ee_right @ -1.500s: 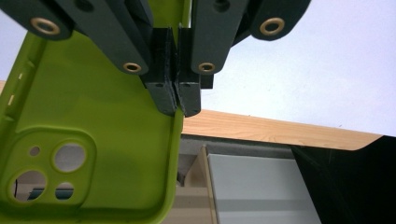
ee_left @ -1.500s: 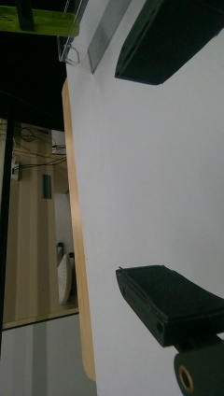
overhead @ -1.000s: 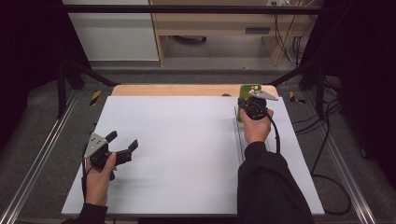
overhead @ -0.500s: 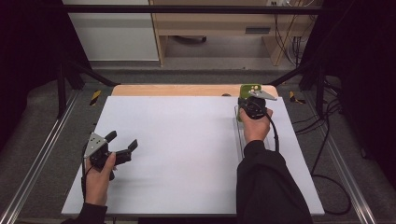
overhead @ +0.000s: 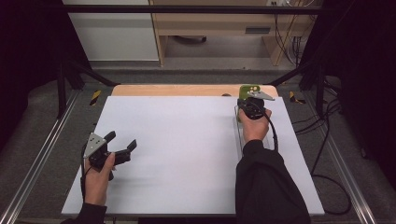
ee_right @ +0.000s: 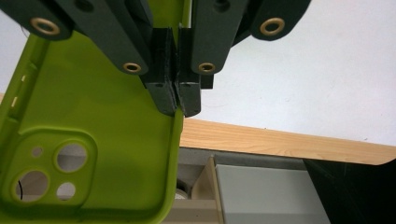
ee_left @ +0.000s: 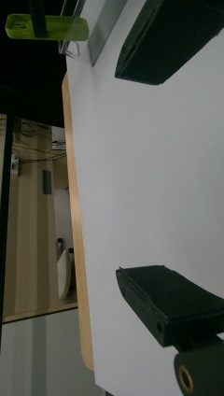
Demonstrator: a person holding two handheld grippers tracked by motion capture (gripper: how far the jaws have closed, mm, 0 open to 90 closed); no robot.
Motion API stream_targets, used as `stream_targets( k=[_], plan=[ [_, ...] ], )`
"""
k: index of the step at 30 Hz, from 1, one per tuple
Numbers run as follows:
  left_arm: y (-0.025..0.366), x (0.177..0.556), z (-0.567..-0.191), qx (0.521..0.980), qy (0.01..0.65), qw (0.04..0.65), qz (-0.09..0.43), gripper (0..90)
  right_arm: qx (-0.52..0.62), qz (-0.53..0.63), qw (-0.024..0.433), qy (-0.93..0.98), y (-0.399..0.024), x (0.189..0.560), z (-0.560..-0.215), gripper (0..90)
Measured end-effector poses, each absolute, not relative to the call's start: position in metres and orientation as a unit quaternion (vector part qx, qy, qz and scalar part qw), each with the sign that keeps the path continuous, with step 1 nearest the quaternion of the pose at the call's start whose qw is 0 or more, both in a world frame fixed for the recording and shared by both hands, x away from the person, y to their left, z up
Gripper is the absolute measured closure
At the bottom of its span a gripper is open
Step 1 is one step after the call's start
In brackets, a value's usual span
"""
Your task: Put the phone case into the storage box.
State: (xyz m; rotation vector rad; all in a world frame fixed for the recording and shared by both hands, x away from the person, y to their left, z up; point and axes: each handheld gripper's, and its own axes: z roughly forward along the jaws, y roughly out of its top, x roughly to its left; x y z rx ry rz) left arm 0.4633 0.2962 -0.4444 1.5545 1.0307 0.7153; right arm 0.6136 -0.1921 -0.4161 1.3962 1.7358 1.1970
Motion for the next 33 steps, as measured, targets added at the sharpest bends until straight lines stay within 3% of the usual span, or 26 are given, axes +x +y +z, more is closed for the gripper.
stream_targets(
  k=[33],
  plan=[
    [0.295,0.4648,-0.4488,0.655,0.438,0.539,0.298,4.2,0.522,0.444,0.302,0.663,-0.1926,0.6211,-0.4264,88.0]
  ],
)
